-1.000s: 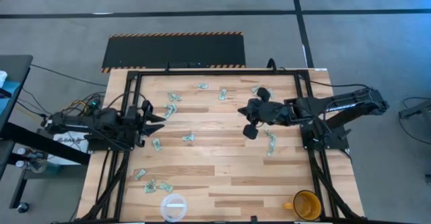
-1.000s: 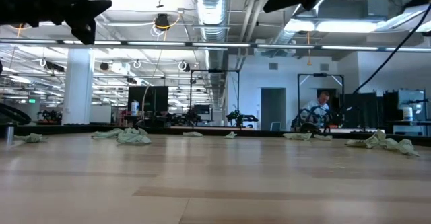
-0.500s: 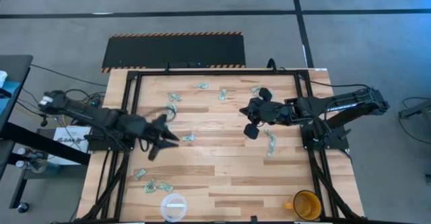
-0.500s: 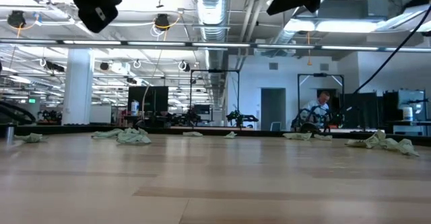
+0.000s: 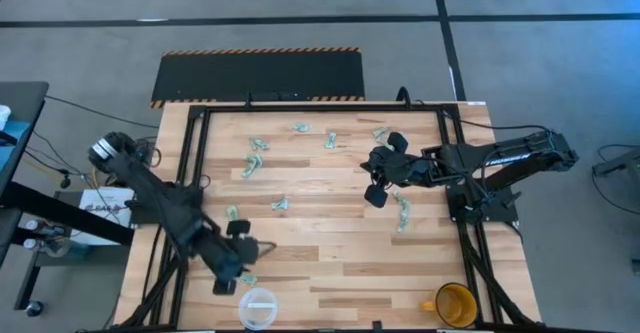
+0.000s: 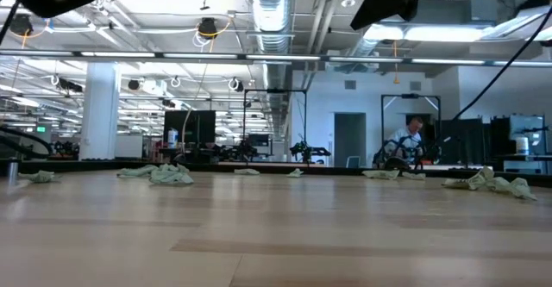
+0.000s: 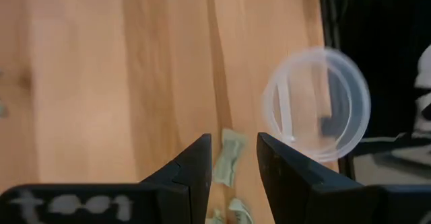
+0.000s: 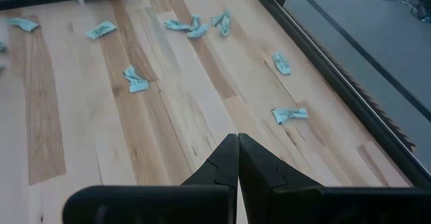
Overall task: Pick and place Stevia / Truvia into bins
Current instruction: Move the transparent container to the center of the table
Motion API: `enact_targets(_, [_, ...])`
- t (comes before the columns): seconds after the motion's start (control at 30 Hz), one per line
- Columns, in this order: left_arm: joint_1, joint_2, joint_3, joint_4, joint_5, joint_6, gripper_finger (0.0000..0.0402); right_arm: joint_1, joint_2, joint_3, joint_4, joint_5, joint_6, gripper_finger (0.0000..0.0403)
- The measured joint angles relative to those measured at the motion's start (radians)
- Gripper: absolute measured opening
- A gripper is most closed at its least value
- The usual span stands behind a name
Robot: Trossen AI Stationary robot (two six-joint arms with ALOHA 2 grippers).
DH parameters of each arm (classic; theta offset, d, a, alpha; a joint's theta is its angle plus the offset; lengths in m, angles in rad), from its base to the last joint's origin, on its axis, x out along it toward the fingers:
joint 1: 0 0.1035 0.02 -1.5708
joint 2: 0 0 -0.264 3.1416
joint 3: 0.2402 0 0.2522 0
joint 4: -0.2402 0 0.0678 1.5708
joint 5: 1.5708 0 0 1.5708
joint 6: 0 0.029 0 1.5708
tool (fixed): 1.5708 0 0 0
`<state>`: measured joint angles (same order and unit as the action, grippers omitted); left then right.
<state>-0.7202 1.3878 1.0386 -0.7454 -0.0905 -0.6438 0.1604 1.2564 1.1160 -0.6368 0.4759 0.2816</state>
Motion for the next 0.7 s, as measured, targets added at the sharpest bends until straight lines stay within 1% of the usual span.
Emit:
enact_targets(0.13, [-0.031, 0.114, 0.021, 0.001, 0.037, -0.022, 0.0107, 0.0, 0.0, 0.0, 0.0, 0.0, 0.0, 0.0])
enact_targets(0.33, [-0.018, 0.24, 0.05, 0.003, 0.147, -0.055, 0.0107, 0.0, 0.0, 0.0, 0.0, 0.0, 0.0, 0.0])
enact_targets(0.47, [0.005, 0.268, 0.063, 0.002, 0.19, -0.039, 0.0107, 0.0, 0.0, 0.0, 0.0, 0.0, 0.0, 0.0])
enact_targets(0.7, [0.018, 0.266, 0.063, 0.006, 0.197, -0.021, 0.0107, 0.0, 0.0, -0.001, -0.006, 0.0, 0.002, 0.0])
